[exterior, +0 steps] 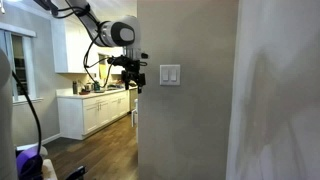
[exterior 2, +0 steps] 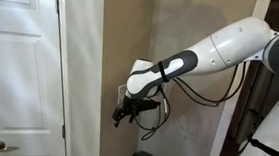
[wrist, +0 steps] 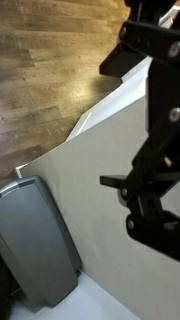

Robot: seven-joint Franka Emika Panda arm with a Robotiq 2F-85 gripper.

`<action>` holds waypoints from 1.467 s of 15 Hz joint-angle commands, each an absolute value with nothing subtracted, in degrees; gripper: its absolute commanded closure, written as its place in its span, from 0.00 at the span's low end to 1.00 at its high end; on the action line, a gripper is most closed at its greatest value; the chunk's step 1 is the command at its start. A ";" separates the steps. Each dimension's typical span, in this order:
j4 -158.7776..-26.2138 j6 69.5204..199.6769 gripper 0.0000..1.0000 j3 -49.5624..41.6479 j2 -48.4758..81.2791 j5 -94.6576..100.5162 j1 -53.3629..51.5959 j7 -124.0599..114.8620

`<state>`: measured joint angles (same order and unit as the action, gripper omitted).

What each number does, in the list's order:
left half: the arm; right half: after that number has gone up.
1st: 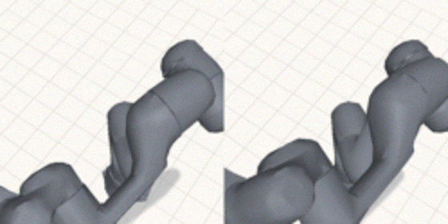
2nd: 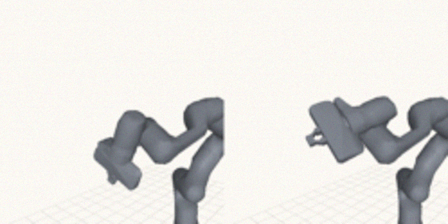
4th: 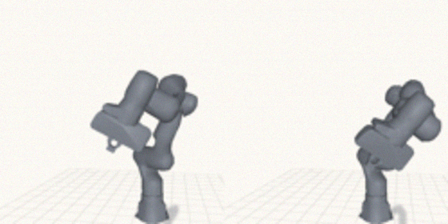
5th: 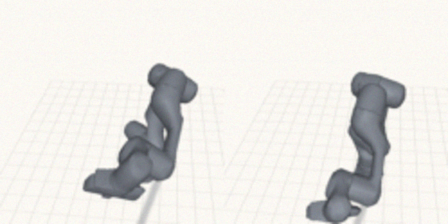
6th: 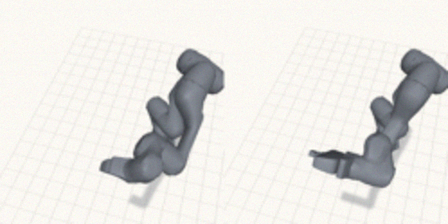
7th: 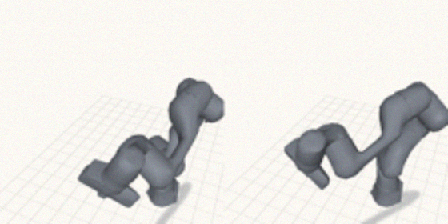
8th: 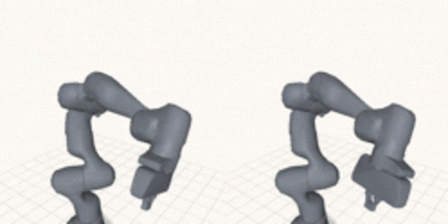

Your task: Turn off the left light switch

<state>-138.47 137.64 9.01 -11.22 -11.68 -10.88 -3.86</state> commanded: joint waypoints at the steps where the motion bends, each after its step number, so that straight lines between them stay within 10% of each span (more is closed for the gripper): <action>1: -138.39 137.51 0.00 9.13 -11.23 -11.69 -10.77 -3.87; 13: -133.10 144.58 0.00 6.47 -7.32 -7.08 -7.65 -2.01; 15: -132.11 147.17 0.27 5.59 -5.79 -8.11 -7.44 -0.50; 22: -129.05 150.89 0.74 4.48 -1.14 -8.87 -6.77 1.32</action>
<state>-130.43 149.57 4.42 -2.82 -8.75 -7.66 0.40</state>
